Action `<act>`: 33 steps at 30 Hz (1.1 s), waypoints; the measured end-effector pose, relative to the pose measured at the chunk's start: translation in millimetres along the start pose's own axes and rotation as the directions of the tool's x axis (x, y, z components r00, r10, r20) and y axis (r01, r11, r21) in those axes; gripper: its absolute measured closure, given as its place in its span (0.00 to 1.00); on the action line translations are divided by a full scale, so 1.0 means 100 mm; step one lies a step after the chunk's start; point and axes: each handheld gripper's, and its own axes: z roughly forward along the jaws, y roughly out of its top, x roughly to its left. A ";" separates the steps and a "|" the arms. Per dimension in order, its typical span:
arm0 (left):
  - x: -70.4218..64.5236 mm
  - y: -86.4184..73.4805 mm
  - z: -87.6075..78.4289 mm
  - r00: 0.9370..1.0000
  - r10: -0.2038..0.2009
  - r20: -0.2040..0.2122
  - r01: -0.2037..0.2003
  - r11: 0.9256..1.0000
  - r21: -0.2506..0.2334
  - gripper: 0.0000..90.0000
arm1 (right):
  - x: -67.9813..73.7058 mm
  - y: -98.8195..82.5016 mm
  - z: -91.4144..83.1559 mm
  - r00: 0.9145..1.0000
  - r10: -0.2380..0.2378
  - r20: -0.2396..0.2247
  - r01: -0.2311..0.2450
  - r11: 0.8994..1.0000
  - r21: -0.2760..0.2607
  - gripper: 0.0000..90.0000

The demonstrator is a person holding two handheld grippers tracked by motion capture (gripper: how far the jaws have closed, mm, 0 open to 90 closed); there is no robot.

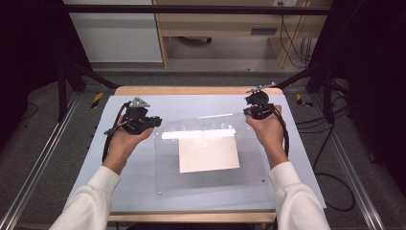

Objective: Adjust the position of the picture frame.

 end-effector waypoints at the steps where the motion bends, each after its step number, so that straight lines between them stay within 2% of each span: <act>1: 0.02 -0.01 0.00 1.000 0.001 -0.004 -0.001 1.000 0.001 0.90 | 0.02 -0.01 0.00 1.000 -0.008 0.002 0.008 1.000 -0.001 0.95; 7: 0.11 -0.06 0.03 1.000 0.000 -0.016 0.001 1.000 0.023 0.90 | 0.13 -0.10 0.06 1.000 -0.015 -0.012 0.015 1.000 0.020 0.95; 11: 0.18 -0.14 0.12 1.000 0.017 -0.015 -0.016 0.999 0.047 0.90 | 0.19 -0.22 0.22 1.000 -0.004 -0.024 0.005 0.999 0.049 0.95; 14: 0.22 -0.21 0.19 1.000 0.007 -0.007 -0.006 0.998 0.069 0.90 | 0.22 -0.28 0.30 1.000 -0.001 -0.023 0.002 0.998 0.066 0.95; 26: 0.22 -0.34 0.35 1.000 -0.002 0.012 0.001 0.995 0.101 0.90 | 0.23 -0.41 0.44 1.000 0.002 -0.020 0.000 0.994 0.105 0.95; 33: 0.24 -0.40 0.43 1.000 -0.008 0.016 0.006 0.993 0.115 0.90 | 0.24 -0.52 0.54 0.999 0.010 -0.033 -0.006 0.993 0.122 0.95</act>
